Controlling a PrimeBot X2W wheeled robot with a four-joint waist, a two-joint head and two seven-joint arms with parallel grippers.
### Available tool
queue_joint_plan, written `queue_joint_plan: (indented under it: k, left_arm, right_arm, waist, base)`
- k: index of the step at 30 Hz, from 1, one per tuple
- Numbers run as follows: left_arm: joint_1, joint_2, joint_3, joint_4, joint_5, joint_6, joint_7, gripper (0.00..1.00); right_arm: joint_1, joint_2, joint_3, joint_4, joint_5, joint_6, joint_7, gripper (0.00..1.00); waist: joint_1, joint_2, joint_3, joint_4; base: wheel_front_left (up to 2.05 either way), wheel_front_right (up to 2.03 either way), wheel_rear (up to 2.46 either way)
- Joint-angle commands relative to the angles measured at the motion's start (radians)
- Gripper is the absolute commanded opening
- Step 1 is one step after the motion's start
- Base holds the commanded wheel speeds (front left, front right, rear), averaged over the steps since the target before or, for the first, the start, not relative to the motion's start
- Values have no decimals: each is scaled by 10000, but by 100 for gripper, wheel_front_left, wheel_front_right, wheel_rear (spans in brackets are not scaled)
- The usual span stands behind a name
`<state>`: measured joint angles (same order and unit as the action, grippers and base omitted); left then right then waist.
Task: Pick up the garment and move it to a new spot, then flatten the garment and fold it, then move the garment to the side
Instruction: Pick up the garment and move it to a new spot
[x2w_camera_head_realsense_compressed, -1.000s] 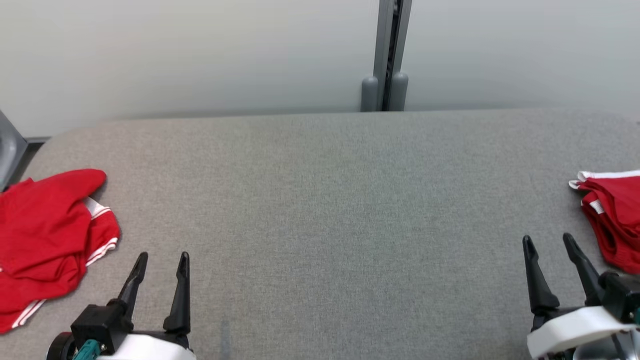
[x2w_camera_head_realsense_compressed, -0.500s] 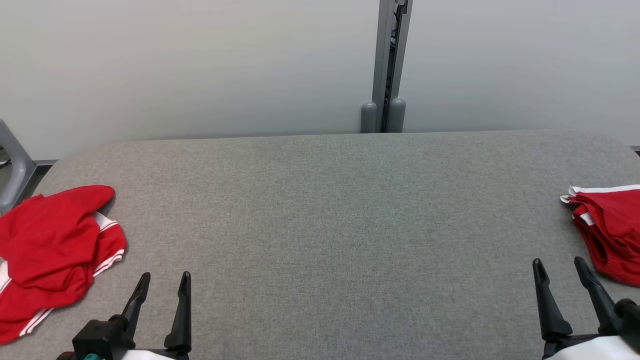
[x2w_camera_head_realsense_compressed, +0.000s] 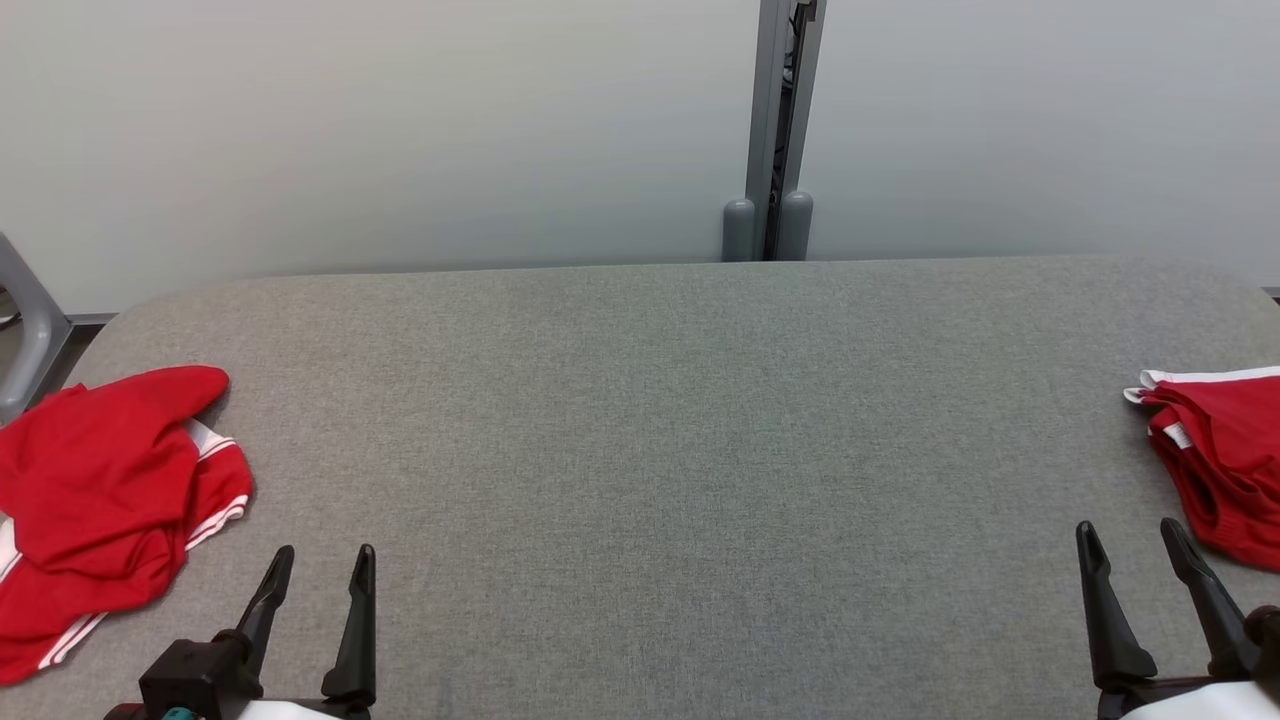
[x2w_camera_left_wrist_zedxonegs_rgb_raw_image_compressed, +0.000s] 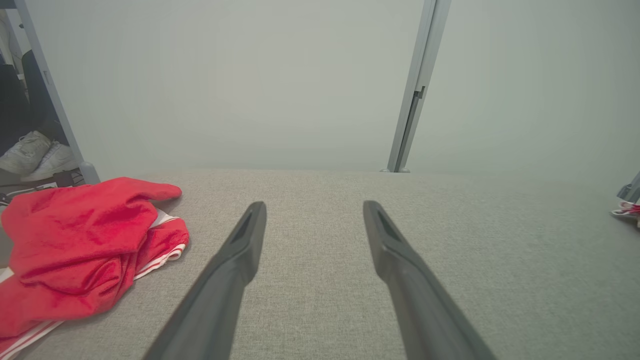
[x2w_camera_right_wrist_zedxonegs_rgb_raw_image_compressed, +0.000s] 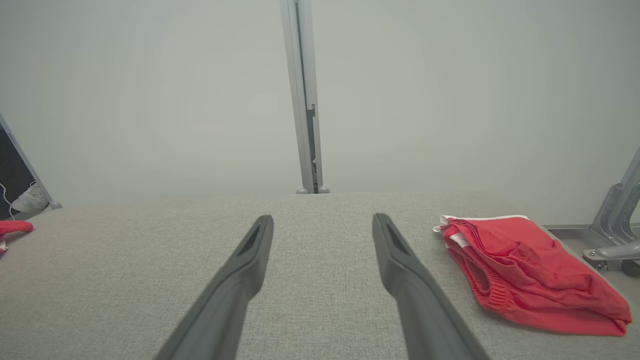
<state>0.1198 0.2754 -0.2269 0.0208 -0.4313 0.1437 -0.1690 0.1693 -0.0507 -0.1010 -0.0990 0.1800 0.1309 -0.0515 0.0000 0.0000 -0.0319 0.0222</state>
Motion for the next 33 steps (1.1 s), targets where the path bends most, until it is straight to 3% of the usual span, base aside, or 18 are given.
queue_joint_plan:
  k: [1, 19, 33]
  left_arm:
    - [103, 76, 4, 8, 55, 66, -53, 100]
    - [-226, 180, -123, 64, 36, 11, -77, 100]
    - [-700, 396, 11, 93, -51, -81, -269, 100]
  right_arm:
    - [63, -19, -56, -63, 46, -3, 26, 100]
    - [201, -19, -105, 43, 115, -3, 70, 100]
    - [144, -23, 86, -489, 173, -3, 269, 100]
  waist:
    - [0, 0, 4, 2]
    - [0, 0, 67, 267]
    - [0, 0, 149, 2681]
  base:
    - [0, 0, 0]
    - [0, 0, 0]
    - [0, 0, 0]
